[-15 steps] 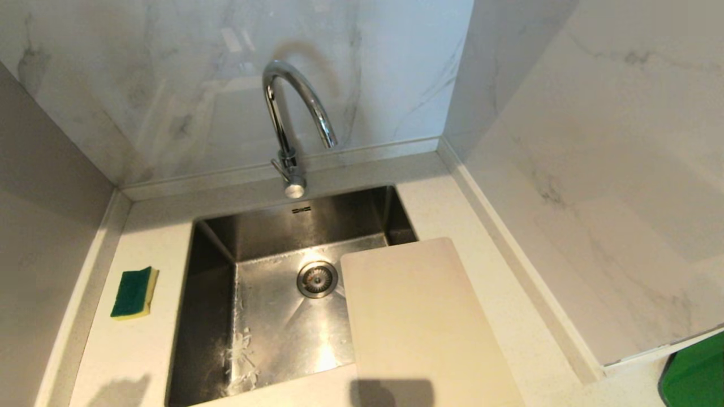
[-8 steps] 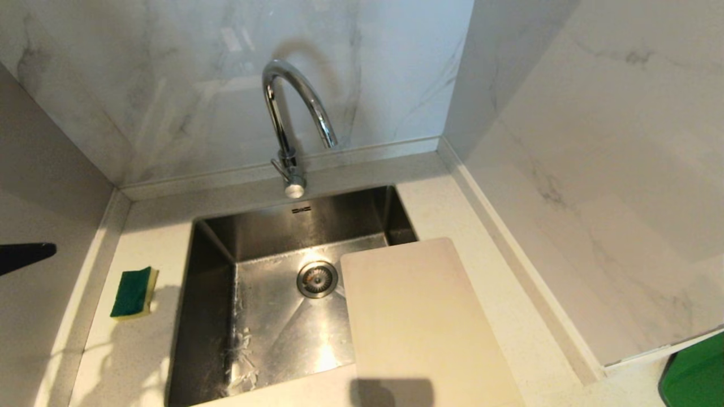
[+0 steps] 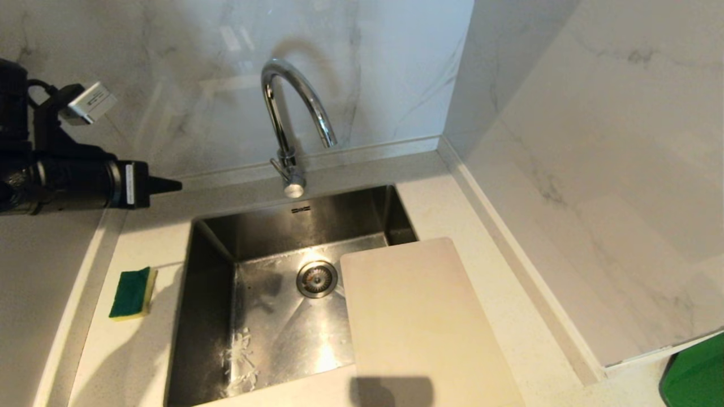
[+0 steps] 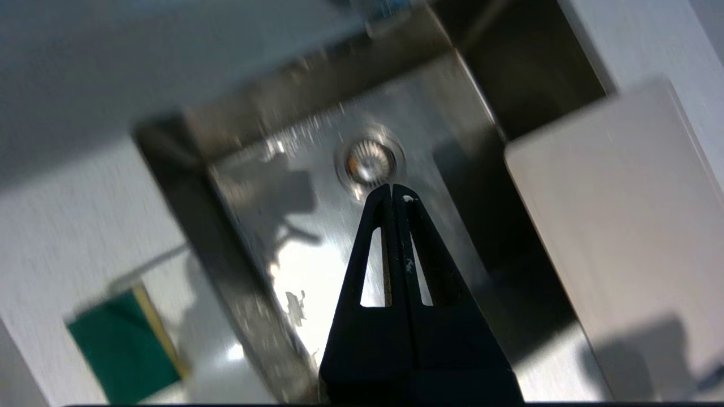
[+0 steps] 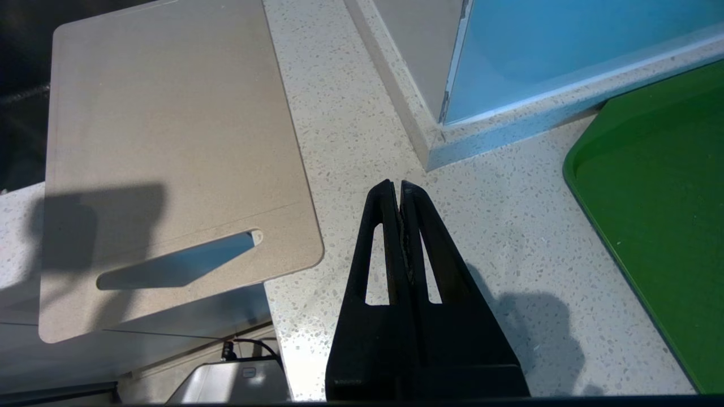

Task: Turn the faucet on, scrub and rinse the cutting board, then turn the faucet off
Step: Turn on the tap

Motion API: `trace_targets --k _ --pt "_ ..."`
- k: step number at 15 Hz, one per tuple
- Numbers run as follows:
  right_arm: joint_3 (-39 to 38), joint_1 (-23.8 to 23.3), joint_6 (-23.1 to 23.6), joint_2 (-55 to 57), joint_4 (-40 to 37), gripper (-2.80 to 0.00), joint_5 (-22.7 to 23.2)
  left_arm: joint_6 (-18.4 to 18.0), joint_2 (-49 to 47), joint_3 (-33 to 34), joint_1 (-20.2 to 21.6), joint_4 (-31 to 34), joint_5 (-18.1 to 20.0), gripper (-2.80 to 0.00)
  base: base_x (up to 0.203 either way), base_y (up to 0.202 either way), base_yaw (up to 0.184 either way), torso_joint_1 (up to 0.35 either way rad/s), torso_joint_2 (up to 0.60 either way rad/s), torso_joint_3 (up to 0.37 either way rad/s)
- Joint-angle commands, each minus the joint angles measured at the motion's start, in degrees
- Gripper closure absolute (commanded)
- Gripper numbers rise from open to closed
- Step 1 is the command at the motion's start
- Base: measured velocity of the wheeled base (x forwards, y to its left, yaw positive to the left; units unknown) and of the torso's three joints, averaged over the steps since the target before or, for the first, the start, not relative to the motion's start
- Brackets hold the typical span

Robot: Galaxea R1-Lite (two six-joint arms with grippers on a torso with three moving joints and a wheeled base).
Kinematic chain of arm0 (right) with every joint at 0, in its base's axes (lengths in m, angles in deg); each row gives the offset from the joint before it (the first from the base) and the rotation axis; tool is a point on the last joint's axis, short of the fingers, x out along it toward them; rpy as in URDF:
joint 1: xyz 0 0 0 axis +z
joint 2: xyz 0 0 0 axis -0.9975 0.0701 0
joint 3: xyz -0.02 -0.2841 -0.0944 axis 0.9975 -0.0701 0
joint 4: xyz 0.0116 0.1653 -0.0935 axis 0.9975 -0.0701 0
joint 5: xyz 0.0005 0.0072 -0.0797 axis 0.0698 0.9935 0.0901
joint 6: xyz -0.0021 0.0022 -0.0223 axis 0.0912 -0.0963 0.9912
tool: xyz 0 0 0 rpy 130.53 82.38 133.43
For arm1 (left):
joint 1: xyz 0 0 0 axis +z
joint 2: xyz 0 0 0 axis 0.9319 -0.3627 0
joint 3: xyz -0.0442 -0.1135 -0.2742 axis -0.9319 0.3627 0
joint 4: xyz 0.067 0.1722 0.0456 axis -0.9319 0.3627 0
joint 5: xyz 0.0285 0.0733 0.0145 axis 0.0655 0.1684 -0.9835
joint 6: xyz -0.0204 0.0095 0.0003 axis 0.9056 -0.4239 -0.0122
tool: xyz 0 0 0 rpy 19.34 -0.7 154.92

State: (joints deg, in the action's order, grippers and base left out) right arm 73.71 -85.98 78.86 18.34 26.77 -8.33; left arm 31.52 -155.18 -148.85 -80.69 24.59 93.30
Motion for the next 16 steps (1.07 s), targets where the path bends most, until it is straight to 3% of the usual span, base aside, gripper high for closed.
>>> trace_targets --k 1,10,16 --pt "0.0 0.0 0.0 0.0 0.0 0.00 0.0 0.2 -9.6 -6.8 -0.5 -1.0 -1.5 0.00 0.000 0.000 0.000 0.000 0.00 0.000" --pt "0.0 0.0 0.0 0.0 0.0 0.00 0.0 4.9 -29.4 -30.9 -4.3 0.9 -8.1 0.00 0.000 0.000 0.000 0.000 0.00 0.000" --pt "0.0 0.0 0.0 0.0 0.0 0.00 0.0 8.5 -33.6 -36.6 -4.4 1.1 -10.1 0.00 0.000 0.000 0.000 0.000 0.00 0.000"
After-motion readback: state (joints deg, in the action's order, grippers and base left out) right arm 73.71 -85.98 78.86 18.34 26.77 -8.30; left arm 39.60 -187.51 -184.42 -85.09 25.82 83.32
